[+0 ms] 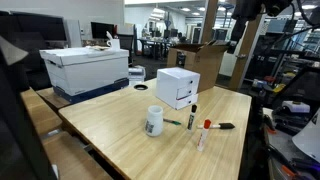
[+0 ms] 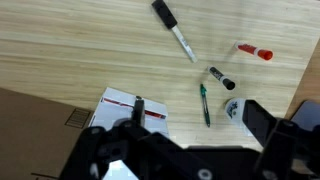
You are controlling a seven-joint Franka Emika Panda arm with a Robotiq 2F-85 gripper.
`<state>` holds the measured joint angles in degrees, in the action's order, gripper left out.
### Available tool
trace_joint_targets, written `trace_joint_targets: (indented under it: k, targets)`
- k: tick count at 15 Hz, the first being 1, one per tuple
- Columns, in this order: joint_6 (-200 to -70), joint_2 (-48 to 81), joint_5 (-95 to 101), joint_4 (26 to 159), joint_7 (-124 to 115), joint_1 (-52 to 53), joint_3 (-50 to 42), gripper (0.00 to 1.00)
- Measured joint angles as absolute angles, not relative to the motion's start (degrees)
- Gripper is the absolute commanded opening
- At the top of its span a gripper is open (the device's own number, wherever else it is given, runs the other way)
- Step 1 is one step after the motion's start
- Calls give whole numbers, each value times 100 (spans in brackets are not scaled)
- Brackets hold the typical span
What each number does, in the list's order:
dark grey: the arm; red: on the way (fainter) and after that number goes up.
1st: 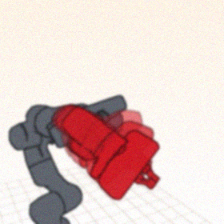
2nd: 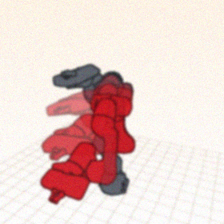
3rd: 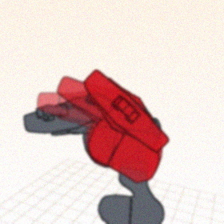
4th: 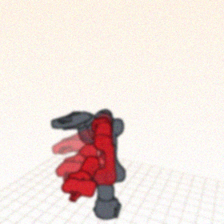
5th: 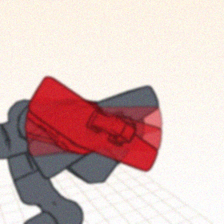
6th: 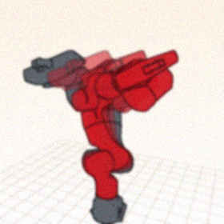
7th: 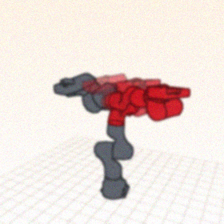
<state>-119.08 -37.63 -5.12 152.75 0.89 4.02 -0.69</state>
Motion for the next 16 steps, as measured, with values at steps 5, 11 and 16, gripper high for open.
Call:
trace_joint_targets:
  k: [5, 11, 16]
  targets:
    - [-11908, -3763, -512, 15276, 89, 402, -69, 100]
    - [-11923, -3763, -512, 15275, 89, 401, -69, 100]
    - [-12609, -3765, -512, 15411, 89, 400, -70, 100]
